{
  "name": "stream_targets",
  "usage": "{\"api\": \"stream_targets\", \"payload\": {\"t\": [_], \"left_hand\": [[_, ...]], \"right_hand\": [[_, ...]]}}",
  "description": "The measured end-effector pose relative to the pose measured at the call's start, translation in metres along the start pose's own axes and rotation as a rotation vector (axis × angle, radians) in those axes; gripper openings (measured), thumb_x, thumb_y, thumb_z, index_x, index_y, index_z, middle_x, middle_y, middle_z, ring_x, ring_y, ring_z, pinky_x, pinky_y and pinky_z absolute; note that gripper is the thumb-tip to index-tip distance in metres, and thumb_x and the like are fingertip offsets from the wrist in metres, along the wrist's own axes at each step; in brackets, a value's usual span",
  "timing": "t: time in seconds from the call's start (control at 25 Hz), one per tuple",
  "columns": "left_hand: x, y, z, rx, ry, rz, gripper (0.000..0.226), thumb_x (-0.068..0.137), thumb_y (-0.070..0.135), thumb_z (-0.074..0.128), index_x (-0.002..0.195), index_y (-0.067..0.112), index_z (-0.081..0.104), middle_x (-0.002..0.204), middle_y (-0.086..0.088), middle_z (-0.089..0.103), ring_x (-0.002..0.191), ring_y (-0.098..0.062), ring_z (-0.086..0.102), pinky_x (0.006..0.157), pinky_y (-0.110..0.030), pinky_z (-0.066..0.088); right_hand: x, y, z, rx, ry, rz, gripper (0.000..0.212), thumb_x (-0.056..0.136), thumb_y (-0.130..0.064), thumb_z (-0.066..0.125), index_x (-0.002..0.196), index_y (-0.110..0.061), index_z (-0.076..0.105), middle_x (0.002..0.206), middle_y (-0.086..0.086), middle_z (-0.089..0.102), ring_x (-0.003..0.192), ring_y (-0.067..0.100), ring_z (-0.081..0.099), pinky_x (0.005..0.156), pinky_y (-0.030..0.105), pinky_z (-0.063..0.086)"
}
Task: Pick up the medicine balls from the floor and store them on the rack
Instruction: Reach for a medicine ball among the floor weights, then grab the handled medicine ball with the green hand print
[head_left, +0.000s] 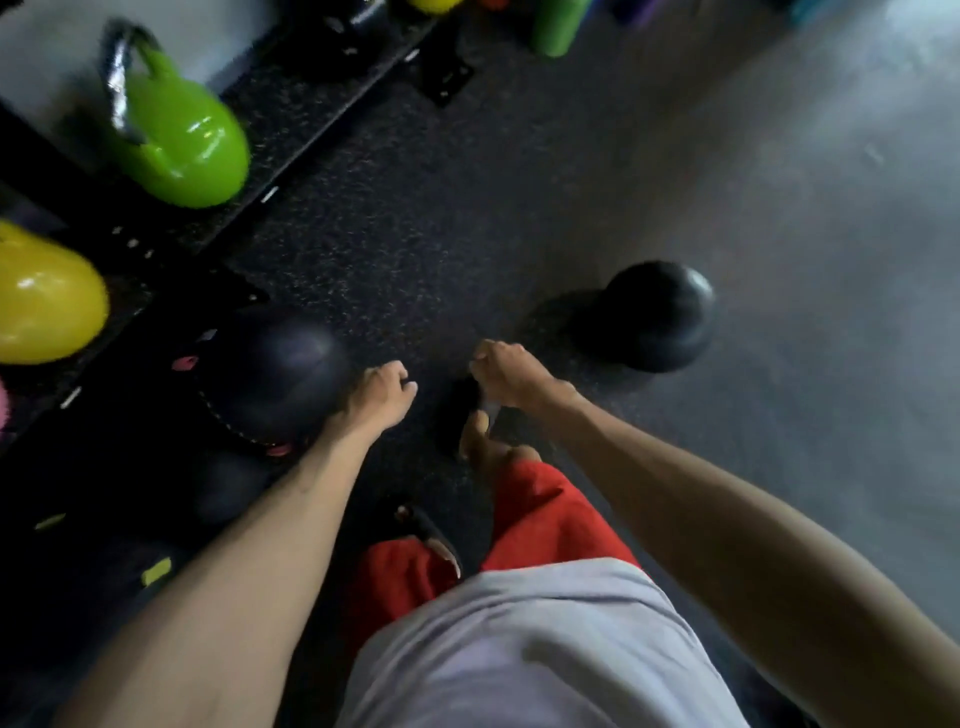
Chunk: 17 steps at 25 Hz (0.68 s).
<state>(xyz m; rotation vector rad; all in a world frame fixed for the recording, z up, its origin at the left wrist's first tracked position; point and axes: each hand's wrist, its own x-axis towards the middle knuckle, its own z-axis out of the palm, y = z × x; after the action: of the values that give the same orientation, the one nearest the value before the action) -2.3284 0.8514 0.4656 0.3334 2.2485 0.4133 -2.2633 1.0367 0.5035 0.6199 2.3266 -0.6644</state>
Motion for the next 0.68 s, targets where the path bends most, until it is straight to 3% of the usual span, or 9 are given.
{"api": "stream_targets", "payload": {"t": [0.12,0.36,0.52,0.68], "left_hand": [[-0.018,0.043,0.01,0.146,-0.065,0.125,0.029,0.1,0.037,0.051,0.118,0.017,0.061,0.126,-0.01,0.064,0.116,-0.03,0.059,0.091,-0.037,0.046],[-0.027,0.172,0.049,0.453,-0.205,0.389,0.029,0.1,0.039,0.051,0.119,0.019,0.061,0.122,-0.009,0.066,0.11,-0.029,0.062,0.087,-0.038,0.048],[-0.052,0.286,0.131,0.666,-0.338,0.597,0.027,0.101,0.038,0.05,0.119,0.02,0.059,0.116,-0.006,0.066,0.093,-0.02,0.056,0.078,-0.035,0.044],[-0.103,0.386,0.241,0.805,-0.415,0.769,0.023,0.1,0.036,0.052,0.115,0.02,0.061,0.112,-0.005,0.067,0.092,-0.018,0.058,0.079,-0.036,0.047]], "right_hand": [[-0.048,0.048,-0.003,0.11,0.053,0.113,0.032,0.093,-0.039,0.042,0.104,-0.017,0.062,0.111,0.016,0.07,0.105,0.038,0.066,0.085,0.04,0.052],[-0.143,0.156,0.006,0.401,0.21,0.325,0.024,0.104,-0.033,0.045,0.108,-0.015,0.059,0.114,0.013,0.068,0.104,0.033,0.066,0.079,0.036,0.048],[-0.222,0.253,0.036,0.634,0.317,0.54,0.031,0.104,-0.034,0.047,0.123,-0.012,0.059,0.119,0.012,0.068,0.108,0.032,0.066,0.089,0.042,0.054],[-0.295,0.347,0.076,0.835,0.358,0.744,0.037,0.102,-0.034,0.047,0.13,-0.012,0.059,0.123,0.014,0.068,0.111,0.034,0.065,0.093,0.044,0.052]]}}
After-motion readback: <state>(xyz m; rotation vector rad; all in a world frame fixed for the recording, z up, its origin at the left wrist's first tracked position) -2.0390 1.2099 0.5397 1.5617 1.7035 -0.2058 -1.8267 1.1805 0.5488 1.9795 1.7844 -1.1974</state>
